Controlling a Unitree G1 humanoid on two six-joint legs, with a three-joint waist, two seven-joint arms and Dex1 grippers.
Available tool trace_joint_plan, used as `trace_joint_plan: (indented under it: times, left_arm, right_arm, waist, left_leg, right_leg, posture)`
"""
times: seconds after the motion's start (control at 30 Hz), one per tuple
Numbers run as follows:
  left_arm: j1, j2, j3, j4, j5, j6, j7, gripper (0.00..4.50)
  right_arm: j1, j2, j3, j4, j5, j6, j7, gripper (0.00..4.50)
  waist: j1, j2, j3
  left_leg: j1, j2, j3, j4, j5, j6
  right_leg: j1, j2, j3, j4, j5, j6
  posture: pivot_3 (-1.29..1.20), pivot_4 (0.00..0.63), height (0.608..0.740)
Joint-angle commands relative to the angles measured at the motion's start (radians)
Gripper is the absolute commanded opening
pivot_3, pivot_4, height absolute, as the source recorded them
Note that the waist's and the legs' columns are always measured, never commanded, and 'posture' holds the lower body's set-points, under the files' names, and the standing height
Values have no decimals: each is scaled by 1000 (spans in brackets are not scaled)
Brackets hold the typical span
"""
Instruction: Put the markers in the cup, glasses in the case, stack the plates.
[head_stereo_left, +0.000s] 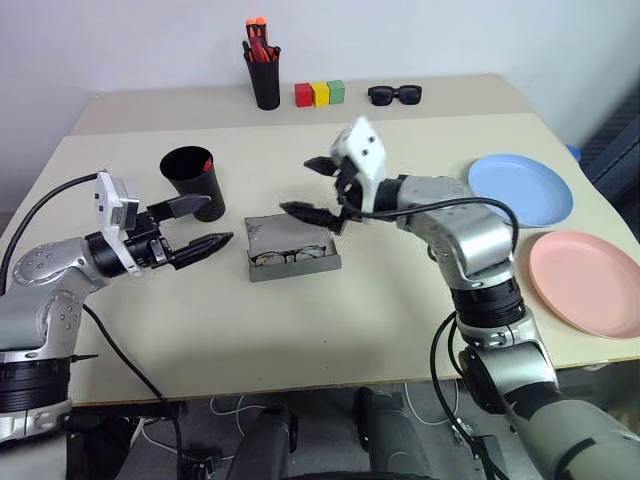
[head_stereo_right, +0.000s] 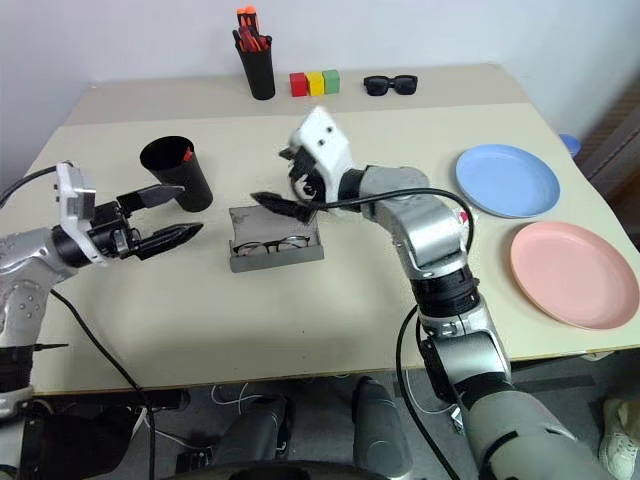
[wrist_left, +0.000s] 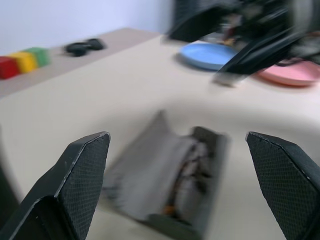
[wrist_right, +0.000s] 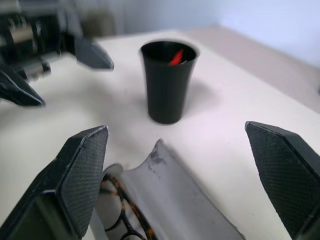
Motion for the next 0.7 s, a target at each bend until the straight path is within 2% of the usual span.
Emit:
trace_joint_plan:
  times: [0.03, 0.1, 0.17, 0.27, 0.47, 0.6, 0.7]
  left_arm:
    - [-68, -32, -13, 21, 7, -8, 40, 3592]
    - [-118, -55, -55, 71, 67, -32, 81, 2671]
    - [-192, -93, -101, 151, 150, -67, 158, 1555]
    - [-300, -160, -155, 265, 244, -116, 244, 43]
    - [-461, -256, -254, 480, 371, -157, 304, 10]
    - [-565, -311, -293, 636, 435, -142, 354, 10]
    - [-611, -334, -306, 686, 442, -74, 345, 10]
  right_arm:
    - [78, -46, -22, -118, 38, -26, 1, 4500]
    - [143, -72, -10, -170, 48, -45, 9, 4500]
    - [199, -65, -22, -217, 92, -61, 14, 4500]
    - [234, -74, -16, -254, 115, -65, 10, 4500]
    - [246, -93, 12, -247, 106, -89, -15, 4500]
    - [251, -96, 24, -241, 106, -105, -27, 4500]
    - [257, -101, 36, -238, 99, -119, -40, 4500]
  waist:
    - [4, 0, 0]
    - [8, 0, 0]
    - [7, 0, 0]
    - [6, 0, 0]
    - [5, -1, 0]
    - [3, -1, 0]
    - [3, -1, 0]
  left_leg:
    - [0, 0, 0, 0, 0, 0]
    - [0, 0, 0, 0, 0, 0]
    - [0, 0, 0, 0, 0, 0]
    - [1, 0, 0, 1, 0, 0]
    - [0, -1, 0, 2, 0, -1]
    - [0, -1, 0, 2, 0, 0]
    - [0, -1, 0, 2, 0, 0]
  right_leg:
    - [0, 0, 0, 0, 0, 0]
    - [0, 0, 0, 0, 0, 0]
    - [1, 0, 0, 0, 0, 0]
    - [1, 0, 0, 1, 0, 0]
    - [1, 0, 0, 0, 0, 0]
    - [1, 0, 0, 0, 0, 0]
    - [1, 0, 0, 0, 0, 1]
  posture:
    - [0, 150, 740]
    - [0, 150, 740]
    - [0, 150, 740]
    - [0, 150, 740]
    - [0, 150, 740]
    - [0, 150, 740]
    - [0, 150, 740]
